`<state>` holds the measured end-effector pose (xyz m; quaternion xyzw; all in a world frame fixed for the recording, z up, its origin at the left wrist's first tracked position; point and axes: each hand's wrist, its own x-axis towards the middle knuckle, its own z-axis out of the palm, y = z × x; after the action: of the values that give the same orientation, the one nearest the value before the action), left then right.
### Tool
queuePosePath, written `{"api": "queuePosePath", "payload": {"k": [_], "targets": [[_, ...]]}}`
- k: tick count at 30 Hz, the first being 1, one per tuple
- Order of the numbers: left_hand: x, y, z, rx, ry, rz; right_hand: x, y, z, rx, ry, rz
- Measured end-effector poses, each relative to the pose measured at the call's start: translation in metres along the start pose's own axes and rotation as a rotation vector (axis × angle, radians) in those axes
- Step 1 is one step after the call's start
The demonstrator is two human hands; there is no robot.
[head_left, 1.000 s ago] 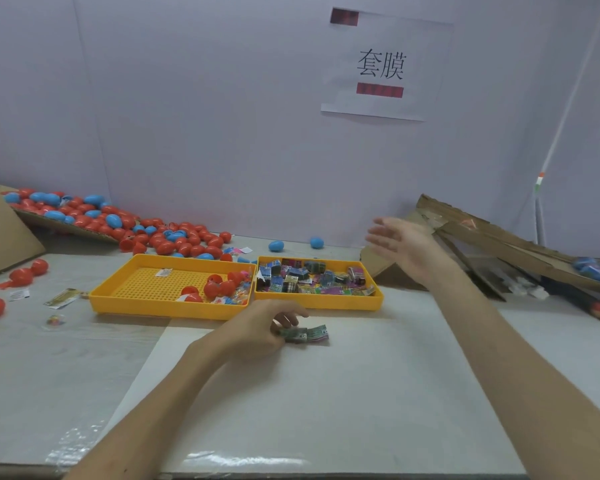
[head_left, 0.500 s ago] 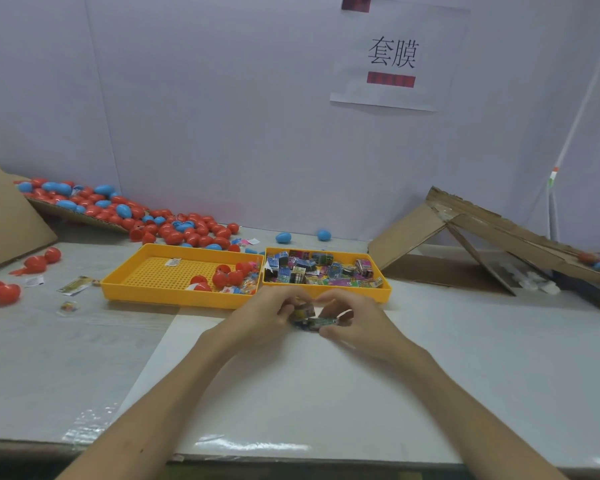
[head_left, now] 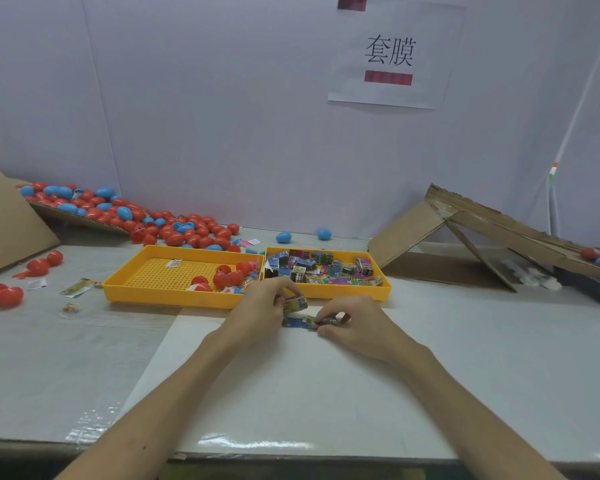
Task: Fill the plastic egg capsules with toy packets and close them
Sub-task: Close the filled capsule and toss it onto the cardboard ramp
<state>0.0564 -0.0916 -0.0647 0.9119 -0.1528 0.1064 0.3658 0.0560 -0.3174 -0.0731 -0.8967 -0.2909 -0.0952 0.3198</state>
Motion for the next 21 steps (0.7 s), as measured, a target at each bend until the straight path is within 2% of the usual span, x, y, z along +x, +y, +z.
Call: {"api": "queuePosePath", "payload": {"k": [9,13,16,21], "targets": [[-0.001,0.005,0.001,-0.075,0.024,-0.024,0.002,-0.005,0.002,-0.050,-0.023,-0.039],[-0.002,0.006,0.001,-0.084,0.061,-0.031,0.000,-0.010,-0.002,0.159,-0.009,0.069],[-0.001,0.007,0.000,-0.102,0.077,-0.027,0.001,-0.010,-0.006,0.194,0.097,0.148],[0.000,0.008,0.001,-0.118,0.072,-0.045,0.000,-0.011,-0.004,0.037,-0.058,0.216]]}}
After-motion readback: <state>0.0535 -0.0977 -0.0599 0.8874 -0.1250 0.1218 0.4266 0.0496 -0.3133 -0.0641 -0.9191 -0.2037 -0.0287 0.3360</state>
